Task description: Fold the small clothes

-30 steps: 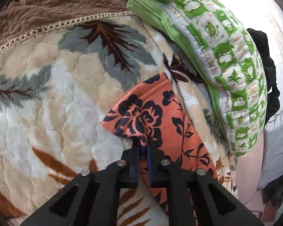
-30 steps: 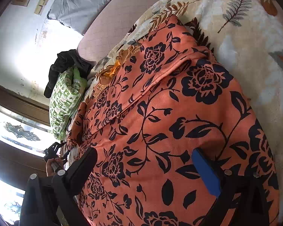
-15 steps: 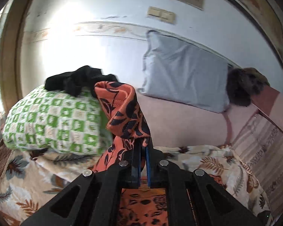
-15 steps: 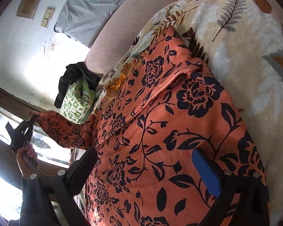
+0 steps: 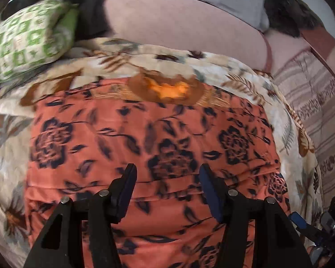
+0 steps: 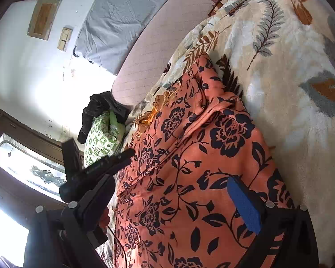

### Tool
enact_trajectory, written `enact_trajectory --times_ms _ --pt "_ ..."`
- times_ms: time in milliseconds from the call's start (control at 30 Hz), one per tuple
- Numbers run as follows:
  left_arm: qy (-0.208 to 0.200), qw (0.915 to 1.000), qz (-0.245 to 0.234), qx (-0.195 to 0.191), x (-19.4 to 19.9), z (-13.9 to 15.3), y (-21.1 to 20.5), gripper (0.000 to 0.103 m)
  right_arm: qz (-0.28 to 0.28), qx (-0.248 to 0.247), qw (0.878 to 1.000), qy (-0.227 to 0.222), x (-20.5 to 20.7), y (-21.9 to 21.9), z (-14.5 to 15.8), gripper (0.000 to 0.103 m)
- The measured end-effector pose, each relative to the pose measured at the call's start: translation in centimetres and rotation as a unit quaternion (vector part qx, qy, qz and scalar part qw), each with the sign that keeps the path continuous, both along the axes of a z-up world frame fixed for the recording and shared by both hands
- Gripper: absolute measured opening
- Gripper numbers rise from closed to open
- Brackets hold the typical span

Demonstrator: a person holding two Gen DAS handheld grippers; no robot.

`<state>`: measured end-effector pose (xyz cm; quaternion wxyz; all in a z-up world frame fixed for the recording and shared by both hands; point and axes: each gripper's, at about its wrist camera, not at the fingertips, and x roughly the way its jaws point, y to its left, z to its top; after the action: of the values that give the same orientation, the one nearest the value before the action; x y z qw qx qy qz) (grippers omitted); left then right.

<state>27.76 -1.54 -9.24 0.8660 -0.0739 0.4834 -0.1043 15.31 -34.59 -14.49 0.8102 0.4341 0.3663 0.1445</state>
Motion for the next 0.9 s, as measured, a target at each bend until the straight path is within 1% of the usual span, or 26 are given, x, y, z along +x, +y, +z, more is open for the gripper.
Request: enact_trajectory --times_ms 67,100,167,233,267,300,333,367,400,433,467,500,533,567,600,667,733,800,900 --pt "-0.017 0.9981 0.056 0.018 -0.6 0.4 4.7 0.062 0.004 0.013 1.0 -0.002 0.5 0.3 0.5 0.101" --pt "-0.018 0.9965 0.077 0.026 -0.7 0.1 6.7 0.062 0.008 0.013 1.0 -0.005 1.0 0.6 0.8 0.101" --pt "-0.002 0.9939 0.106 0.03 -0.4 -1.0 9.8 0.062 0.025 0.009 1.0 -0.007 2.8 1.3 1.9 0.101" --pt "0.007 0.9924 0.121 0.024 -0.3 -2.2 11.6 0.062 0.05 0.036 0.998 -0.021 5.5 1.9 3.4 0.102" --pt "0.013 0.9918 0.124 0.028 -0.3 -3.0 12.0 0.062 0.07 0.051 0.996 -0.03 7.1 2.5 4.0 0.102" --pt "0.023 0.9913 0.125 0.036 0.0 -3.9 12.1 0.062 0.073 0.057 0.995 -0.037 8.7 2.8 4.6 0.102" --pt "0.036 0.9911 0.119 0.047 0.5 -5.1 11.6 0.066 0.063 0.058 0.996 -0.037 10.1 2.9 4.9 0.102" --pt "0.041 0.9908 0.116 0.057 0.8 -6.0 11.5 0.071 0.053 0.063 0.996 -0.028 11.7 2.9 4.5 0.102" --pt "0.026 0.9908 0.117 0.063 0.8 -6.0 11.5 0.074 0.049 0.07 0.996 -0.009 13.4 2.8 3.5 0.102" --pt "0.028 0.9904 0.116 0.069 0.9 -5.9 11.4 0.075 0.052 0.066 0.996 0.029 15.2 2.7 1.5 0.102" --pt "0.037 0.9902 0.118 0.066 0.9 -5.7 11.5 0.075 0.033 0.039 0.993 0.102 16.6 2.3 -1.1 0.102" --pt "0.043 0.9898 0.122 0.059 0.7 -5.2 11.9 0.075 0.003 0.031 0.985 0.17 16.6 1.8 -3.5 0.099" --pt "0.039 0.99 0.125 0.051 0.3 -4.5 12.3 0.075 -0.006 0.052 0.988 0.145 15.7 1.4 -3.6 0.099" --pt "0.024 0.9906 0.126 0.047 -0.4 -3.5 12.9 0.075 0.003 0.039 0.992 0.122 14.9 1.4 -2.5 0.099" --pt "0.006 0.9905 0.127 0.051 -1.4 -2.6 13.4 0.075 0.011 0.017 0.993 0.114 13.7 1.6 -1.3 0.099" --pt "-0.02 0.99 0.128 0.057 -4.0 -0.9 14.4 0.075 0.016 -0.006 0.996 0.085 10.5 1.3 0.8 0.099" --pt "-0.026 0.9922 0.116 0.036 -7.5 0.2 15.6 0.075 0.023 -0.037 0.997 0.066 7.0 0.4 2.5 0.099" --pt "-0.025 0.9946 0.1 0.003 -11.5 0.8 16.8 0.075 0.032 -0.066 0.996 0.06 3.2 -0.5 3.8 0.099" --pt "-0.005 0.9961 0.083 -0.03 -17.0 0.4 17.8 0.075 0.058 -0.099 0.99 0.081 -1.9 -1.6 4.4 0.099"
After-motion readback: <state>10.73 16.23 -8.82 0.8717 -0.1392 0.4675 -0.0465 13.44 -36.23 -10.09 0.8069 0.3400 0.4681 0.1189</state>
